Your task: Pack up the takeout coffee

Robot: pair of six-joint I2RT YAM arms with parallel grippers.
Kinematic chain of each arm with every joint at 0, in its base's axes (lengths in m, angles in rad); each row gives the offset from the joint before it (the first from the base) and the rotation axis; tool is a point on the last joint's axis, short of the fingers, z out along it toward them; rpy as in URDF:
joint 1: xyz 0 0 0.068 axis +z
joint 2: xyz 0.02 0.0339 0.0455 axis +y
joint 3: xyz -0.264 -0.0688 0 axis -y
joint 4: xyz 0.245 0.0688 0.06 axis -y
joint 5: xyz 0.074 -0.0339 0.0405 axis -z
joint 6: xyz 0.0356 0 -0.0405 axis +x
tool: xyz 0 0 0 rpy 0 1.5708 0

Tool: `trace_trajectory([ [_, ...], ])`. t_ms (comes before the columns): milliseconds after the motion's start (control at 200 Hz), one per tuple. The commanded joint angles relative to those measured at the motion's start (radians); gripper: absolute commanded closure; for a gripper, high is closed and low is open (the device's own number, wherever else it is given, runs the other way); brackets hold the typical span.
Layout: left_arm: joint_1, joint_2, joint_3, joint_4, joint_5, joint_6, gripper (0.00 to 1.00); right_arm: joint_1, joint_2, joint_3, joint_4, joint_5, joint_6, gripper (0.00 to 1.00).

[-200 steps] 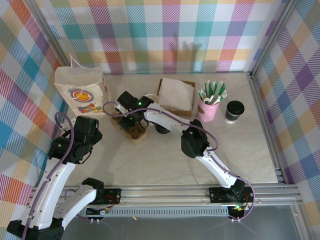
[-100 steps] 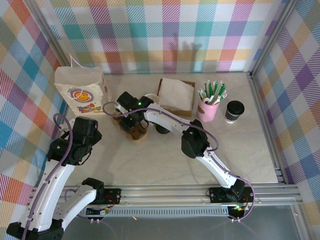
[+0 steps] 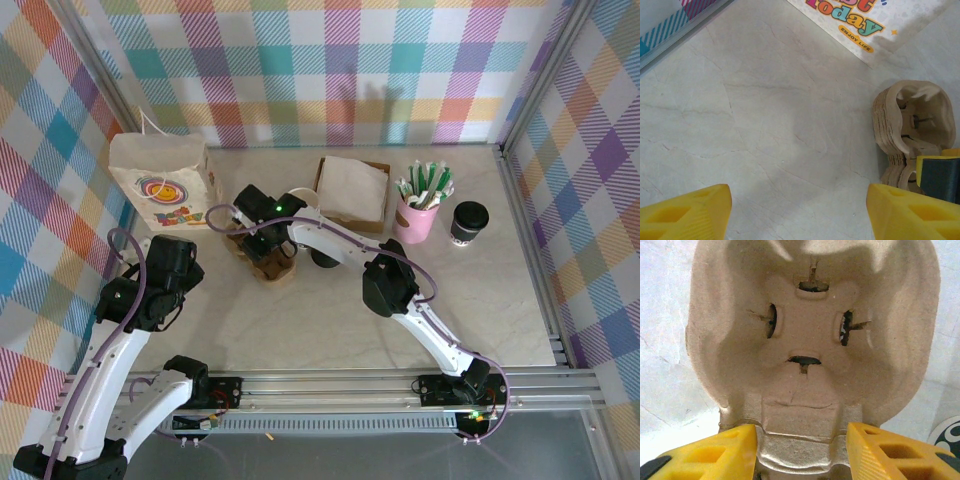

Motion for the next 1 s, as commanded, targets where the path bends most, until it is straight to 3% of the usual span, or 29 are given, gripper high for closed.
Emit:
trace_trajectory([
  [0,0.008,-0.011,-0.016,-0.029,-0.013,-0.015,0.29,0.024,-0.004,-0.034,-0.074,-0.004,0.000,0.52],
  [110,0.008,-0.011,-0.018,-0.027,-0.013,-0.014,0.29,0.034,0.006,-0.036,-0.075,0.016,-0.019,0.53],
  [330,0.008,-0.018,-0.025,-0.030,-0.016,-0.016,0.29,0.048,0.021,-0.037,-0.086,0.043,-0.029,0.46],
  [550,0.007,-0.022,-0.027,-0.026,-0.018,-0.016,0.28,0.047,0.025,-0.017,-0.073,0.045,-0.030,0.58],
  [995,0.008,-0.012,-0.021,-0.009,-0.035,-0.003,0.28,0.022,-0.046,0.057,-0.013,0.042,-0.063,0.64],
])
